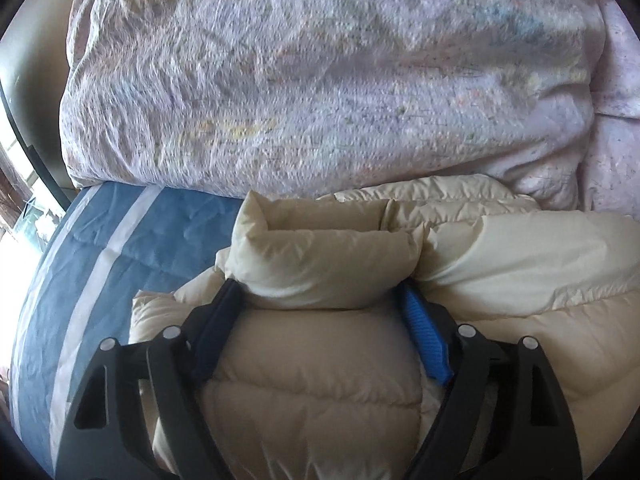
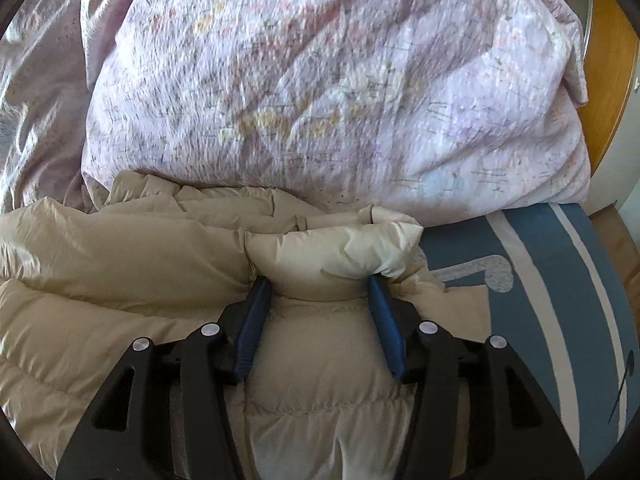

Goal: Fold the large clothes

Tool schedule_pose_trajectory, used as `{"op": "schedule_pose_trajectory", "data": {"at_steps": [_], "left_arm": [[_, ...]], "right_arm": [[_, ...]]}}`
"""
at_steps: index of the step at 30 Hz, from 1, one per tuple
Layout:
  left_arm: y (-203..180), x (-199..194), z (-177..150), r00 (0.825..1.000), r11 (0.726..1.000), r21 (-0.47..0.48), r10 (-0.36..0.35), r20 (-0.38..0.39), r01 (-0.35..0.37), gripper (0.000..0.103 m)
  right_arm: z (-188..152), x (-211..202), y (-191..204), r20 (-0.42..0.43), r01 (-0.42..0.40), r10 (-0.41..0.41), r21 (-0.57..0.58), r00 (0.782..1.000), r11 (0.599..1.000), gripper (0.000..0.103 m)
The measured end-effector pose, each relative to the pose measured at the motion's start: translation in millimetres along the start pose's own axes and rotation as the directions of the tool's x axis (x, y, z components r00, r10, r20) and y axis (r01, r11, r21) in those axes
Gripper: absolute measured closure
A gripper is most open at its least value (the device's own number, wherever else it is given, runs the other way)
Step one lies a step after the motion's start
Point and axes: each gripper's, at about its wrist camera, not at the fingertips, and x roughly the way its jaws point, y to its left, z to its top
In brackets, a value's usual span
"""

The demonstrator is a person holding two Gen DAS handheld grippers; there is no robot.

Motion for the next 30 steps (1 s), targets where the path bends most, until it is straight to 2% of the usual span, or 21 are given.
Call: {"op": "schedule_pose_trajectory", "data": {"at_steps": [10, 19, 30], "left_arm": [[11, 23, 1, 0.999, 0.998, -0.059, 0.001, -0.042, -0.004, 0.006], [18, 40, 5, 0.999, 0.997, -0.075, -0.006, -0.053, 0.002, 0.004], [18, 37, 3, 0.999, 0.997, -0.079, -0.003, -0.052, -0.001, 0.003]], "right_arm": [[8, 34, 10, -0.03, 0.004, -0.004, -0.005, 1.0, 1.0, 0.042], [23, 53, 0, -0.038, -0.004, 0.004, 0.011, 0.999, 1.0, 0.04], [25, 52, -19, -0.042, -0.015, 0.017, 0.042, 0.999, 0.999, 0.038]]}}
